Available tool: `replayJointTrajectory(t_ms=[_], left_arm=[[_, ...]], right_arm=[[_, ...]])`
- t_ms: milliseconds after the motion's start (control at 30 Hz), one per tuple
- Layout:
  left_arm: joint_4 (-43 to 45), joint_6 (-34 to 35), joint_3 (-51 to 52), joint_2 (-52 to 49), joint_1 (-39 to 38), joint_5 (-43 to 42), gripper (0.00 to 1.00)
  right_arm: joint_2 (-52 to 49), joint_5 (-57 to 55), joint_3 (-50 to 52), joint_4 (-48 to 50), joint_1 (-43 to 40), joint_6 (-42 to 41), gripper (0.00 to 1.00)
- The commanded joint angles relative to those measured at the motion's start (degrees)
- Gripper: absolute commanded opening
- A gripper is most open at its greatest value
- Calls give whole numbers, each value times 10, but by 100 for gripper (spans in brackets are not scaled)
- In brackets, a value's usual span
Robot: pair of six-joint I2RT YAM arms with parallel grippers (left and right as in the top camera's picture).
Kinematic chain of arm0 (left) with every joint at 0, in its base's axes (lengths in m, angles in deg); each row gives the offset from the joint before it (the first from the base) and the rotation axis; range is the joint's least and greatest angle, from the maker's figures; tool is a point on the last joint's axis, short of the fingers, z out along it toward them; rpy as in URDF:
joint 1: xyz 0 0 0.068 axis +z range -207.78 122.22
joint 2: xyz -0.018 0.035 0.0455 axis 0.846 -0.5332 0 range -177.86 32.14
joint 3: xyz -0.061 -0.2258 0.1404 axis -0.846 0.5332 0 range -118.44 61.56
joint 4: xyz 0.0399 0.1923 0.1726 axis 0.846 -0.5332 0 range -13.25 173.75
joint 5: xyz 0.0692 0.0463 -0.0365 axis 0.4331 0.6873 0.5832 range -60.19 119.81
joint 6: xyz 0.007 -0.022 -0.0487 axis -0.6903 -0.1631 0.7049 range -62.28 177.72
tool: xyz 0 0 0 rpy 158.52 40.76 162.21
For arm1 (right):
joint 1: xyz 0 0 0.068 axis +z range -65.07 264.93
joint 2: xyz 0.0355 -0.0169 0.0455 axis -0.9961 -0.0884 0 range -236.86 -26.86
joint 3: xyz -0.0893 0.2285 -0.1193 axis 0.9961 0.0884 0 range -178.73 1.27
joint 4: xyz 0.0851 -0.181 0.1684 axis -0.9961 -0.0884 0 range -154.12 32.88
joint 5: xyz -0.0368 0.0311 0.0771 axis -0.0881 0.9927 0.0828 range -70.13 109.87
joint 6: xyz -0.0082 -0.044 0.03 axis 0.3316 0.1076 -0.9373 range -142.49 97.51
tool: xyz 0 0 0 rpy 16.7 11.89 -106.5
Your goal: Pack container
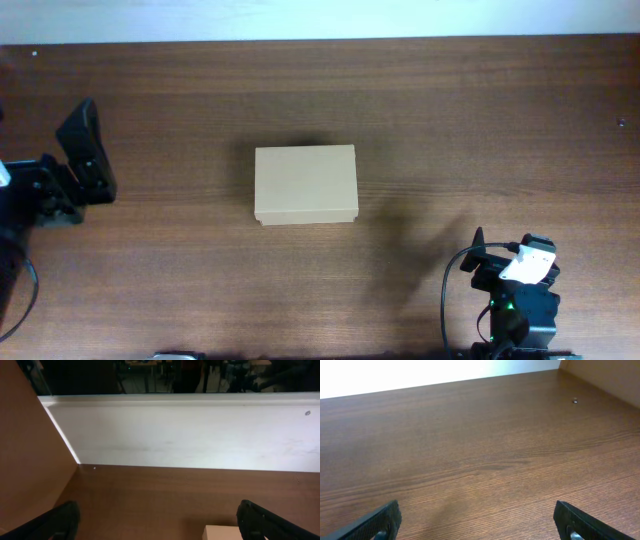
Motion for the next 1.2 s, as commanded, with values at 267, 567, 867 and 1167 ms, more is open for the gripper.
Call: replayJointTrajectory(t_ms=[267,567,867,1167], left_arm=[[0,-3,0,1,2,6,100],[0,-3,0,1,2,6,100],[0,-3,0,1,2,6,100],[9,-3,49,43,2,7,100]], right_arm=[[7,-7,5,4,-6,2,99],[7,-7,5,4,-6,2,99],[7,-7,5,4,-6,2,99],[7,-7,5,4,-6,2,99]])
